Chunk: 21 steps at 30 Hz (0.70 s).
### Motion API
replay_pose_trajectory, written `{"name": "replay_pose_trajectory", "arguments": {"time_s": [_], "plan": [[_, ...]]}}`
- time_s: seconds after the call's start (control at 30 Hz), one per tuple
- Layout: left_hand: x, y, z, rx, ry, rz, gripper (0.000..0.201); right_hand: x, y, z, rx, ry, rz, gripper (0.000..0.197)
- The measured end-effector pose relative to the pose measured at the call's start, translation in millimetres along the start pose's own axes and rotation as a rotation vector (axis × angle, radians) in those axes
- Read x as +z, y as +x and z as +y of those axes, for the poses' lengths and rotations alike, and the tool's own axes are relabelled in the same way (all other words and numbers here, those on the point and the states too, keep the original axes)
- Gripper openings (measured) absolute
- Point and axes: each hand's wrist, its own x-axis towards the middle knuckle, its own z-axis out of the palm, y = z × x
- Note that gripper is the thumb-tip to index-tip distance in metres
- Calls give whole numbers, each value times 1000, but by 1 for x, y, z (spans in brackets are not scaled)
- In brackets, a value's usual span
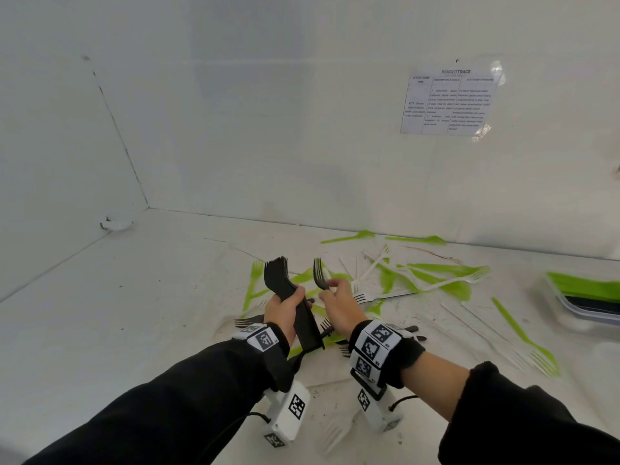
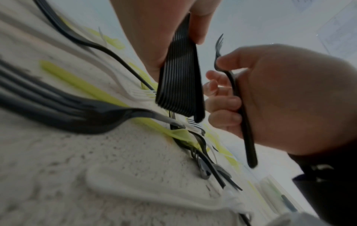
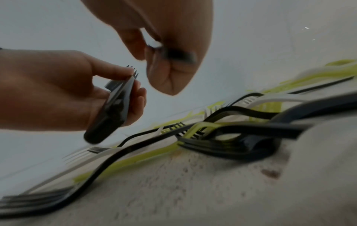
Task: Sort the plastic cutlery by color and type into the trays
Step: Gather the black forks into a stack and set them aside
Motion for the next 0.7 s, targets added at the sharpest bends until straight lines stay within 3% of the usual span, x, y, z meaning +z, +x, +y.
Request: {"name": "replay_pose_trajectory", "arguments": {"time_s": [0.2, 0.3, 0.37, 0.43, 0.47, 0.53, 0.6, 0.7], "plan": [[3, -14, -1, -58, 12, -137, 7, 6, 11, -13, -96, -5, -25, 24], [3, -18, -3, -66, 25, -158, 18, 21, 11, -9, 3, 69, -79, 28], [-1, -19, -3, -58, 35, -139, 22, 31, 12, -7, 78, 133, -57, 46], [-7, -21, 0, -47, 52, -99, 25, 38, 20, -2, 91, 178, -118, 82], [-10, -21, 2, -39, 52, -77, 27, 39, 23, -4, 82, 174, -170, 86], [-18, -19, 6, -20, 58, -31, 24, 34, 19, -20, 9, 55, -238, 63], [-25, -17, 11, -18, 67, 37, 11, 32, 28, -20, -85, -126, -204, 40], [-36, -14, 15, -9, 73, 113, 5, 40, 39, -18, -192, -435, -262, 36]]}}
